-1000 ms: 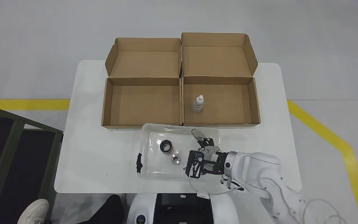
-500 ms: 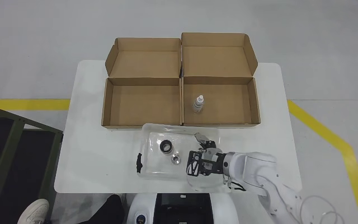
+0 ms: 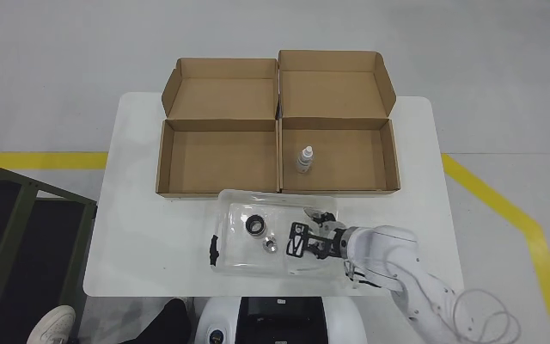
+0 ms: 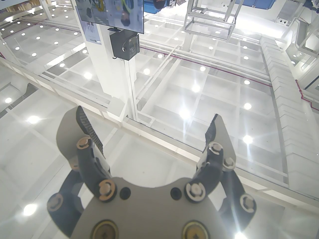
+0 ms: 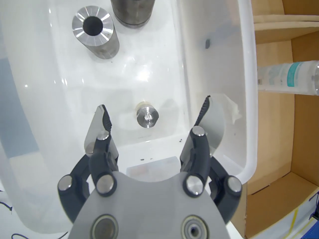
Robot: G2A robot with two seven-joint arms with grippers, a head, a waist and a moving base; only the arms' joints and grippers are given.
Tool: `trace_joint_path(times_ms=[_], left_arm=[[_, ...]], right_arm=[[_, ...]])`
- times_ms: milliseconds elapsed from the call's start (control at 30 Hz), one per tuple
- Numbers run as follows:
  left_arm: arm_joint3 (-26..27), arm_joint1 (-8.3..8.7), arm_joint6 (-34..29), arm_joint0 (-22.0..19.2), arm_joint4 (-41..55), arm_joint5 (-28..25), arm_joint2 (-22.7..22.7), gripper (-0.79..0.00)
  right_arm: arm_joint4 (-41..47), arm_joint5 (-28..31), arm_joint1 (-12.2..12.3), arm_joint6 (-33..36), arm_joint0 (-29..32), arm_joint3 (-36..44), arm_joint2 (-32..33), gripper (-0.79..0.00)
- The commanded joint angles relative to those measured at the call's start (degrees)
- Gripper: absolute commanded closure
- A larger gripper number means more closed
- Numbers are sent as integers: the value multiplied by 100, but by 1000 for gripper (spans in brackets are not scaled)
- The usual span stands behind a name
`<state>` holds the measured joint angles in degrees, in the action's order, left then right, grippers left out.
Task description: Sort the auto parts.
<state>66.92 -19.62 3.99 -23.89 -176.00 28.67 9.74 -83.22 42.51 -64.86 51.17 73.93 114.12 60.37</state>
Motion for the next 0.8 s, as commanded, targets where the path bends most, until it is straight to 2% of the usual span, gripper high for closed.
trace_joint_path(times_ms=[0, 267, 700, 767], left_arm=[[0, 0, 0, 0, 0, 0, 0, -785], [0, 0, 0, 0, 0, 0, 0, -785], [0, 0, 0, 0, 0, 0, 0, -785], [0, 0, 0, 0, 0, 0, 0, -785]], right_arm=[[0, -32, -9, 199, -76, -29, -64, -566], [203, -44, -40, 611, -323, -238, -280, -489], [325, -115, -52, 697, -493, -287, -467, 0], [351, -130, -47, 699, -482, -186, -470, 0]])
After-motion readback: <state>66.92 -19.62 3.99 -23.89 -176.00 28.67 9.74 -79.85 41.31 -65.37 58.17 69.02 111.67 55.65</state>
